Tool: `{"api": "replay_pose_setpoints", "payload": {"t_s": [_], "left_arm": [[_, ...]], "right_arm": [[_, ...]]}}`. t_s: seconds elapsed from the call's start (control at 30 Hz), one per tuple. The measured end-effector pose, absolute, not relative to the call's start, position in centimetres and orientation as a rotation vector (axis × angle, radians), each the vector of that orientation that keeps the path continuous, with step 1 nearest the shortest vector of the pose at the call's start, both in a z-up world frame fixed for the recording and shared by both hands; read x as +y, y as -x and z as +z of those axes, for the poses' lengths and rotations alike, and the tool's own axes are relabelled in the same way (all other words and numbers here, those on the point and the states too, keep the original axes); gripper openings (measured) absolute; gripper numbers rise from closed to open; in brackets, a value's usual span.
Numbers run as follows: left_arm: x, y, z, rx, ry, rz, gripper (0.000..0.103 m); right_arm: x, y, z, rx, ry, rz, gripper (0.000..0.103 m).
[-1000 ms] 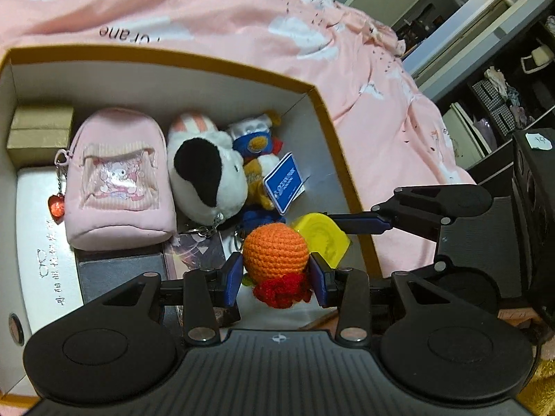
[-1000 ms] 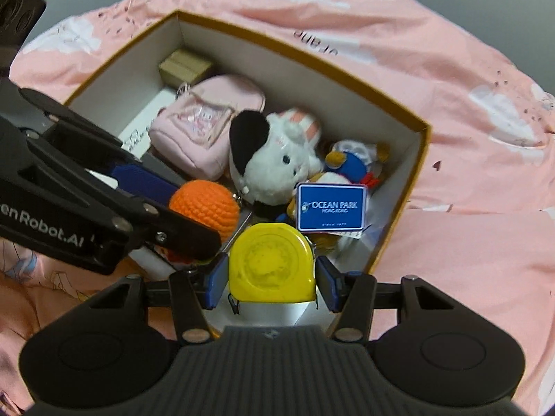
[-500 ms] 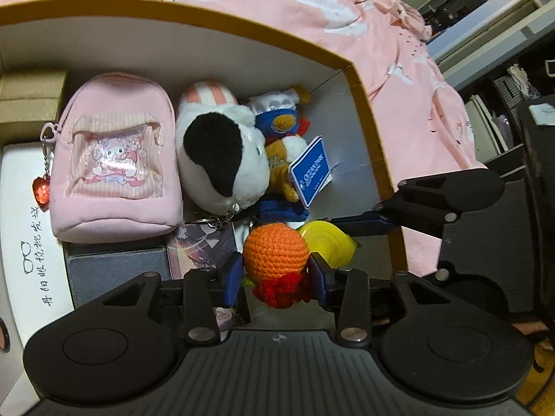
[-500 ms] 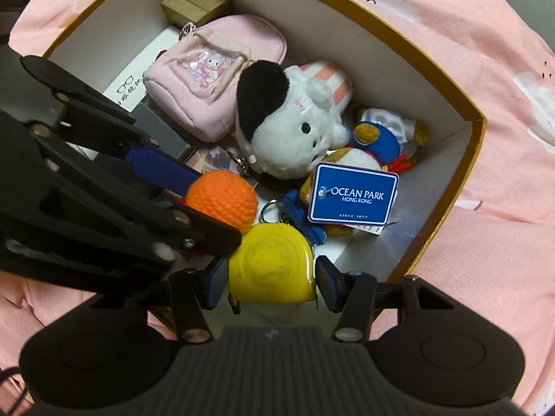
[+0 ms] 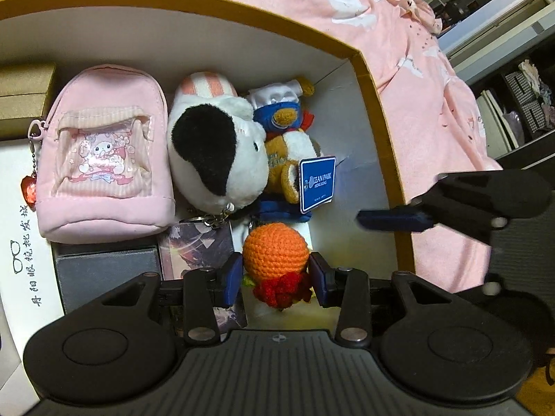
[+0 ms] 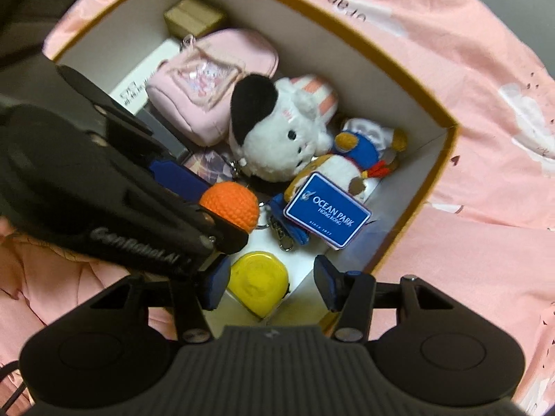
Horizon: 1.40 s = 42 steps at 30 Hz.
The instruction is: Organize objects
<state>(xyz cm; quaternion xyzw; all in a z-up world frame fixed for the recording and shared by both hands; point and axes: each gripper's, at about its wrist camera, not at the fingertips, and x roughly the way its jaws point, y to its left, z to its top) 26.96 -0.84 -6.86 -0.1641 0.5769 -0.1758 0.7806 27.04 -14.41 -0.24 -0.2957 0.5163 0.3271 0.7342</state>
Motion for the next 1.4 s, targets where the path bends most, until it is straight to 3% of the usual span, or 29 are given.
{"api": "replay_pose_setpoints", "payload": {"t_s": [0.4,0.57,0.67,0.87,0.93,1.3,1.4], "left_arm": [[-2.4,-26.6,-7.3,1.231,0.295,-0.341,0.047],[-2.4,-25.9,-7.0,1.185,0.286,-0.327,0.059],[-2.4,-25.1,-6.4,1.134,0.286,-0.326,0.061],[-2.1,-22.8,-4.2,0.989,0.259,-0.283,0.071],[-1.9,-21.9,-3.4,0.943,0.238,-0.264,0.073],[-0.8,-16.8,1.4,0.702,0.166,-0.157,0.076],[-0.2,-15.4,2.3,0.636,0.182,-0.118,0.082]], "right_arm": [[-15.9,-25.5,0.4,1.058,0.624,0.708,0.052],[-15.6,-25.8,0.0,1.055,0.621,0.707,0.052],[-15.6,-25.6,0.0,1.052,0.622,0.704,0.054],[-15.7,-25.1,0.5,1.026,0.602,0.689,0.062],[-15.9,-24.7,1.0,1.007,0.590,0.686,0.069],[-17.5,-21.4,5.2,0.848,0.399,0.616,0.080],[-17.9,-20.1,6.3,0.768,0.337,0.587,0.085]]}}
